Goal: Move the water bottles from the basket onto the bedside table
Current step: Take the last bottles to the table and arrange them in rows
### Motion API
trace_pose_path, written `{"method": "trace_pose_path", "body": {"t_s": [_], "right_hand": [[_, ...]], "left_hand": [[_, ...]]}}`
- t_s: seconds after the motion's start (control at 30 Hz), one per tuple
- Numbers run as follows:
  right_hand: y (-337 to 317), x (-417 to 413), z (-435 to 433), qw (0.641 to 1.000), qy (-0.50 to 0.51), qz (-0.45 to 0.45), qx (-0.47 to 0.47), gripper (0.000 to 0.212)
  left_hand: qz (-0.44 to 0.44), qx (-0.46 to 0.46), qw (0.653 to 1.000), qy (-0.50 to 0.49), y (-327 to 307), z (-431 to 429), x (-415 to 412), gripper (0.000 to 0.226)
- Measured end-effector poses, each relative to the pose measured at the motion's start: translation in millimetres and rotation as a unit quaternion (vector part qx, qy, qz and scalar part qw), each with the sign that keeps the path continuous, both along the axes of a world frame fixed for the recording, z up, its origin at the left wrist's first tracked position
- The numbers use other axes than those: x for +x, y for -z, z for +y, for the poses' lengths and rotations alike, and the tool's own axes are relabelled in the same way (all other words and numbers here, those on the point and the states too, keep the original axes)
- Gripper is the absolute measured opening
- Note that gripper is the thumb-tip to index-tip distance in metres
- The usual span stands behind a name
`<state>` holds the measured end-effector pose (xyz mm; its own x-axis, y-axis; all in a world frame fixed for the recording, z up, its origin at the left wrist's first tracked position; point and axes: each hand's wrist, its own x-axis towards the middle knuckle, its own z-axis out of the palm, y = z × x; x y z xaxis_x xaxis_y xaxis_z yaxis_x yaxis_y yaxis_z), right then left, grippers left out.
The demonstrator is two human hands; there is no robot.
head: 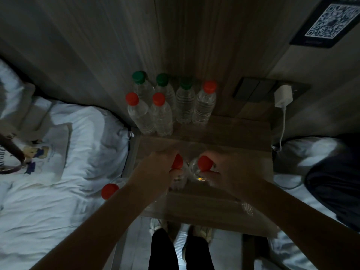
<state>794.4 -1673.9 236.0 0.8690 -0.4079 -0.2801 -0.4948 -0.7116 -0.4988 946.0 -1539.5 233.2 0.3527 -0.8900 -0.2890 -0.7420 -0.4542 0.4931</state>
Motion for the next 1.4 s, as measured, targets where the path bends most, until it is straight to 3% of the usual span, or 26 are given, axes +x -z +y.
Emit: {"method": "trace_pose_path", "body": {"t_s": [0.33, 0.63, 0.93, 1.07, 1.2, 1.23, 1.33, 1.4], "right_hand": [[-13, 40, -31, 0.994, 0.100, -0.038, 0.033, 0.032], [5, 71, -63, 0.981, 0.154, -0.120, -0.004, 0.023], [12, 82, -74, 0.972, 0.200, -0.122, -0.035, 0.026], [13, 80, -73, 0.966, 0.238, -0.101, 0.024, 0.034], [34, 84, -68, 0.921, 0.351, -0.051, 0.160, 0.069], [39, 87, -67, 0.899, 0.384, -0.045, 0.206, 0.068], [54, 93, -52, 0.796, 0.487, -0.023, 0.360, 0.029], [66, 96, -37, 0.784, 0.490, 0.008, 0.382, 0.035]], "left_hand": [[-0.030, -0.046, 0.998, 0.009, -11, -43, 42, 0.026], [-0.083, -0.092, 0.992, -0.008, 2, -86, 54, 0.016], [-0.136, -0.060, 0.989, 0.001, 14, -119, 69, 0.027], [-0.124, -0.055, 0.990, 0.027, 11, -114, 71, 0.028], [-0.133, -0.068, 0.988, 0.036, 8, -106, 70, 0.027], [-0.123, -0.077, 0.989, 0.035, 8, -104, 70, 0.029], [-0.098, -0.126, 0.987, 0.019, 6, -91, 71, 0.039], [-0.123, -0.145, 0.981, 0.033, 4, -73, 75, 0.027]]}}
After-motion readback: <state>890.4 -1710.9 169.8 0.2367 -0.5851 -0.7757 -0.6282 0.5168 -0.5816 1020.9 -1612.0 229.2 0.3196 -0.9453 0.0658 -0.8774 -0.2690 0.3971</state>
